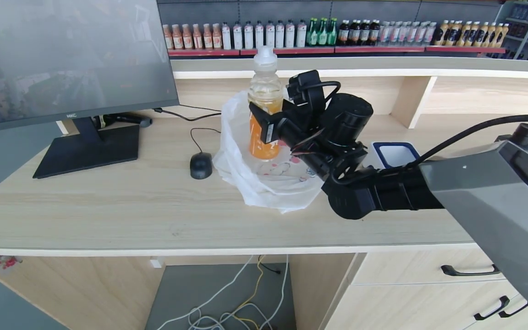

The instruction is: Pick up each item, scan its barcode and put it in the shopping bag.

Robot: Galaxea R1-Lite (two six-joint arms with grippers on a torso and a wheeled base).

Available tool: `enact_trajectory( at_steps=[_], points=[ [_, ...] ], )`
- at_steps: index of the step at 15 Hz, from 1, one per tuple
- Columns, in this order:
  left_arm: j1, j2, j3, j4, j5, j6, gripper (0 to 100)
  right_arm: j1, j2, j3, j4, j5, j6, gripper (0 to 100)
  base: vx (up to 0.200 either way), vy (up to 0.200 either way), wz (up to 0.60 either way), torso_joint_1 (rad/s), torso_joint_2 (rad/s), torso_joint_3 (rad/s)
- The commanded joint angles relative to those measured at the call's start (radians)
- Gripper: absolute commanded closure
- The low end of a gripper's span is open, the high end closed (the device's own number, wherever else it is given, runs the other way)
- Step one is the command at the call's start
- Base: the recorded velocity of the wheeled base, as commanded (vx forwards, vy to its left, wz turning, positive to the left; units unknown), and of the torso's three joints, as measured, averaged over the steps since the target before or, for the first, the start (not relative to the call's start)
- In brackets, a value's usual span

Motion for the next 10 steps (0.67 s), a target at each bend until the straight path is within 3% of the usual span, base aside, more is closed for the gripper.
enact_trajectory(
  at_steps=[1, 10],
  points=[
    [0.0, 0.0, 0.0, 0.0, 0.0, 0.0, 0, -0.001, 0.029, -0.016, -0.001, 0.001, -0.001, 100, 0.0, 0.0, 0.0, 0.0, 0.0, 0.0],
    [0.0, 0.0, 0.0, 0.0, 0.0, 0.0, 0, -0.001, 0.069, -0.021, -0.001, -0.004, -0.006, 100, 0.0, 0.0, 0.0, 0.0, 0.0, 0.0]
  ],
)
